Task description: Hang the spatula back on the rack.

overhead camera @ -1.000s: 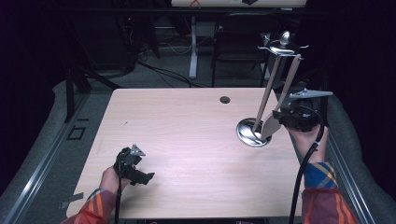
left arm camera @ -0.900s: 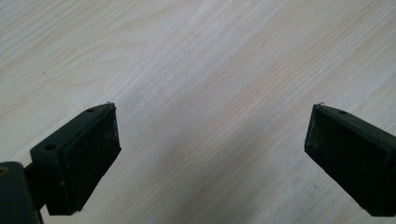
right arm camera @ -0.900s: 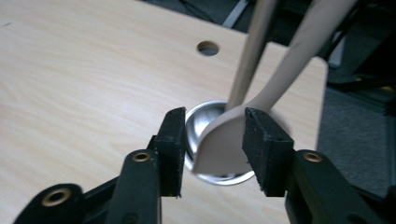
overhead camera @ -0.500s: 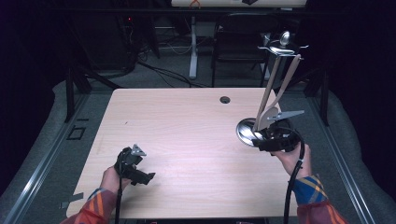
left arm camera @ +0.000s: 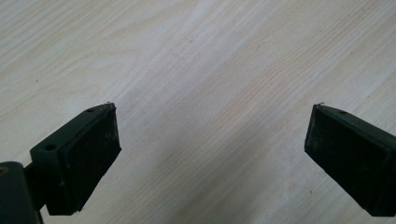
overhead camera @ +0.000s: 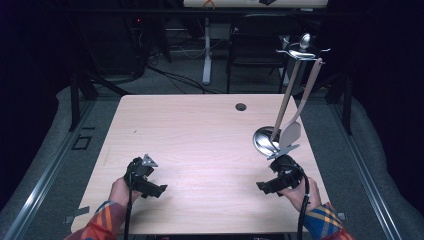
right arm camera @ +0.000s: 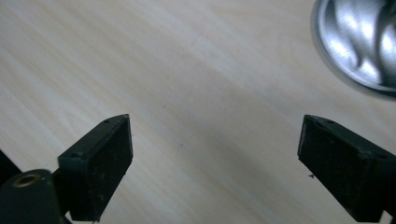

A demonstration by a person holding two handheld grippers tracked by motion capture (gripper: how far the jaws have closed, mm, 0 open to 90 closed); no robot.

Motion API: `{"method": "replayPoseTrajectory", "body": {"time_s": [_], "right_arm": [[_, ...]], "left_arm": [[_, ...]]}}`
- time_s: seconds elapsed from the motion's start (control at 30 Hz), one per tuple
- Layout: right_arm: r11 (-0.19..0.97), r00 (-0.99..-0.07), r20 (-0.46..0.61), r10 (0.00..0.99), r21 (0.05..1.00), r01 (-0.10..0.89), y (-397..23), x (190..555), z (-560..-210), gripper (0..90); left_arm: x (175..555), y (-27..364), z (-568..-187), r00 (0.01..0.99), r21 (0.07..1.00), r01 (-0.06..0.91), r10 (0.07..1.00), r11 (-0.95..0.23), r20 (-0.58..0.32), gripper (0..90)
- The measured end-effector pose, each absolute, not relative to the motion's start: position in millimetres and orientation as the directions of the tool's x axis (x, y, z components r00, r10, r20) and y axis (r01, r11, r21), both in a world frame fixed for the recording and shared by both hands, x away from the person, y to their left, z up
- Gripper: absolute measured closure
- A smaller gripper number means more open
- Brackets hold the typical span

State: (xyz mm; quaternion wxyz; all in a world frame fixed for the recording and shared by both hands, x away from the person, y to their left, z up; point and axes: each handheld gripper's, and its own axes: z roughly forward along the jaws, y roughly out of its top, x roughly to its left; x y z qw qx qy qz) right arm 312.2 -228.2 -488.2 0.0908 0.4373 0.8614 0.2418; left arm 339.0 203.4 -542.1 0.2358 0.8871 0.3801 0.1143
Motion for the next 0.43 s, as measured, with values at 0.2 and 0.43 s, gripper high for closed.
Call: {"method": "replayPoseTrajectory", "body": {"time_s": [0.2,0.43], "right_arm": [[0.556,-0.628,0.038,0.778,0.426,0.714,-222.0,305.3,-501.3,0.8],[0.545,-0.616,0.037,0.787,0.427,0.722,-230.9,310.5,-505.3,0.0]], "left_arm": [[340.0,201.7,-542.2,0.689,0.507,0.617,0.725,-0.602,0.024,3.0],[341.2,199.6,-541.9,0.693,0.503,0.614,0.721,-0.608,0.026,3.0]]}}
